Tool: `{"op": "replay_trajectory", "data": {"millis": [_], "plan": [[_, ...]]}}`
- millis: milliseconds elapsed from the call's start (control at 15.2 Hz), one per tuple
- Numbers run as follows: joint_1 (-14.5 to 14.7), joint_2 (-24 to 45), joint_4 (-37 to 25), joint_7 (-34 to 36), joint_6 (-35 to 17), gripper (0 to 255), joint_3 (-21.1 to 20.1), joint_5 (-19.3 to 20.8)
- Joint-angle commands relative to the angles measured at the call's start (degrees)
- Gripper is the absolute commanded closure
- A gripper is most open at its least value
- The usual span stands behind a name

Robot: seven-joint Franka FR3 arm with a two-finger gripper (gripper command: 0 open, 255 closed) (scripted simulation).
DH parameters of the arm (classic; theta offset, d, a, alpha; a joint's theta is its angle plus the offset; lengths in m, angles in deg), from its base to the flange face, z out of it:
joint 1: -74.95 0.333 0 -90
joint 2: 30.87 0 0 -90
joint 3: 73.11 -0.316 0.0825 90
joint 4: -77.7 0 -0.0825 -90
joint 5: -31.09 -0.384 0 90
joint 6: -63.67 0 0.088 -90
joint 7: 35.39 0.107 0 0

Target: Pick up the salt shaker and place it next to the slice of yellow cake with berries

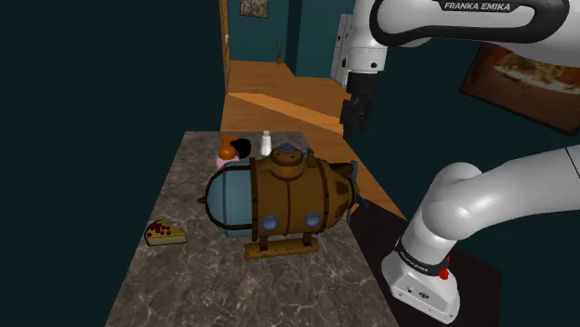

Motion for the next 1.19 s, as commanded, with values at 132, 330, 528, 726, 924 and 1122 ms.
{"op": "replay_trajectory", "data": {"millis": [132, 330, 528, 726, 924, 1122], "plan": [[-0.3, 3.9, -0.8, 0.0, -3.5, 0, 0.1, 0.1], [-0.8, 10.0, -2.6, 0.1, -8.4, 0, 0.4, 0.1], [-1.2, 16.2, -5.0, 0.2, -12.7, 0, 0.7, 0.1], [-1.6, 22.5, -8.2, 0.2, -16.5, 0, 1.0, 0.1], [-1.9, 28.8, -11.9, 0.3, -19.6, 0, 1.4, -0.1], [-2.2, 35.1, -16.3, 0.4, -22.2, 0, 1.8, -0.3]]}}
